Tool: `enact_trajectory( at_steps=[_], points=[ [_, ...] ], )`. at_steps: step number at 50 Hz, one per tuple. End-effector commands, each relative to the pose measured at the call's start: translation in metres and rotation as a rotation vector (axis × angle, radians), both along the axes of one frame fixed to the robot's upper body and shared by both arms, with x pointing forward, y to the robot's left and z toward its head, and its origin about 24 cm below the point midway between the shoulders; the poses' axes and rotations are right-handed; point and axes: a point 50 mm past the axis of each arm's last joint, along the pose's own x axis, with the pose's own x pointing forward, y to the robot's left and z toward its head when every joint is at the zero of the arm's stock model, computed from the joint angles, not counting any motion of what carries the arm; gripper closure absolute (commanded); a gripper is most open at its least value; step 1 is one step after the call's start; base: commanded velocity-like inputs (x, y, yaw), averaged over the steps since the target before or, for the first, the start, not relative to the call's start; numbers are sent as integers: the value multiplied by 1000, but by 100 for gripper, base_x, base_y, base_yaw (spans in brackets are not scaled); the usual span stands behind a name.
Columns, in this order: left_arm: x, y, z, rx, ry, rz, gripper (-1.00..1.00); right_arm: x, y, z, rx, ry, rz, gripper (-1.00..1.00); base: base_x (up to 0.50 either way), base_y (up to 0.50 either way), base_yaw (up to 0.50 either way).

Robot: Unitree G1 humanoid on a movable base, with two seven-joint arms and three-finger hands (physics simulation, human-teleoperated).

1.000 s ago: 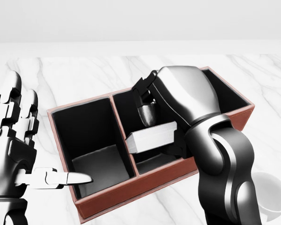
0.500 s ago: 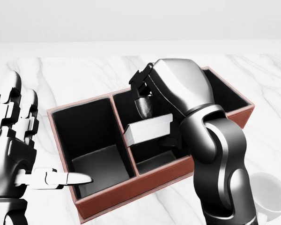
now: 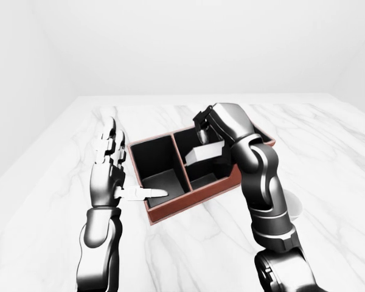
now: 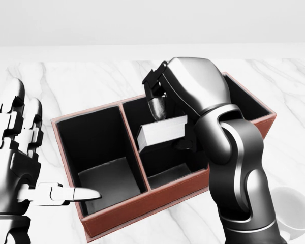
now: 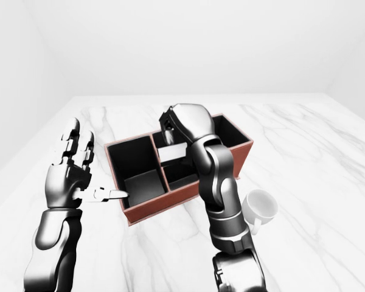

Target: Pick up the book and place it in the front compartment of the caddy.

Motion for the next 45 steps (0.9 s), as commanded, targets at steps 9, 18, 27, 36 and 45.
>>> enact_trajectory(
  at_steps=[9,18,27,36,45],
  points=[
    [2,0,-3,0,16,-1,-100,12,-3,-1,11,-20,-40,100,0,0,0],
    [2,0,-4,0,18,-2,-100,18,-1,0,7,-19,-41,100,0,0,0],
    [0,0,-1,1,4,-1,-100,24,2,-2,6,-12,-47,100,0,0,0],
    [1,0,-3,0,14,-2,-100,29,2,-7,3,-2,-60,100,0,0,0],
    [1,-1,-3,0,16,-3,-100,36,1,-10,3,7,-75,100,0,0,0]
  ],
)
